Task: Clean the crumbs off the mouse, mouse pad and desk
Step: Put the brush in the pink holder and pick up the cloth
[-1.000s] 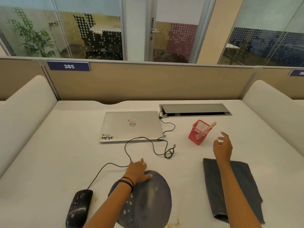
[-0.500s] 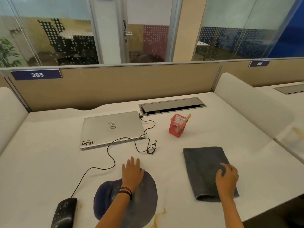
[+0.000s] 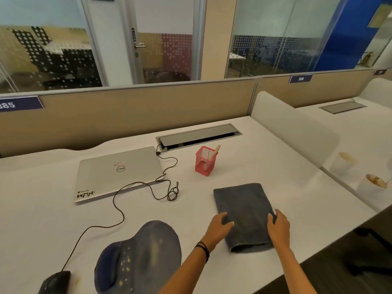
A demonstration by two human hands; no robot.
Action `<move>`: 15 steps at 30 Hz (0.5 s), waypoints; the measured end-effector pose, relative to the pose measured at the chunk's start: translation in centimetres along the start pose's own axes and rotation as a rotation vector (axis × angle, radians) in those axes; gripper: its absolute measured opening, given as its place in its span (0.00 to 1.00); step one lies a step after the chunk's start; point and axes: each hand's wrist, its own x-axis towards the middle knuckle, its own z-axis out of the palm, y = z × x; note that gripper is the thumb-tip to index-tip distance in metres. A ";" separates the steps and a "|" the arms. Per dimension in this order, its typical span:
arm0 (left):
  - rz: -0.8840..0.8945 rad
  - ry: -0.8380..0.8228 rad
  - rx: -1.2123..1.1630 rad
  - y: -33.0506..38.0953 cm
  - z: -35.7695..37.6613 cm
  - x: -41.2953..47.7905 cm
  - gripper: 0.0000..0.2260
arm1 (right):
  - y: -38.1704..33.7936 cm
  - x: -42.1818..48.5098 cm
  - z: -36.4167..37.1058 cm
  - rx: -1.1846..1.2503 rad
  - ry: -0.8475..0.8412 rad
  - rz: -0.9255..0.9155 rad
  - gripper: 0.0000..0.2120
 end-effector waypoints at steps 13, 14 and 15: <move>-0.083 0.205 -0.363 0.2 2.4 1.0 0.29 | -3.0 2.5 -0.6 0.160 -0.264 0.270 0.22; -0.078 0.196 -0.348 0.2 2.4 1.0 0.30 | -3.2 2.4 -0.6 0.174 -0.261 0.264 0.18; -0.074 0.181 -0.337 0.2 2.4 1.0 0.30 | -3.3 2.2 -0.6 0.197 -0.252 0.257 0.14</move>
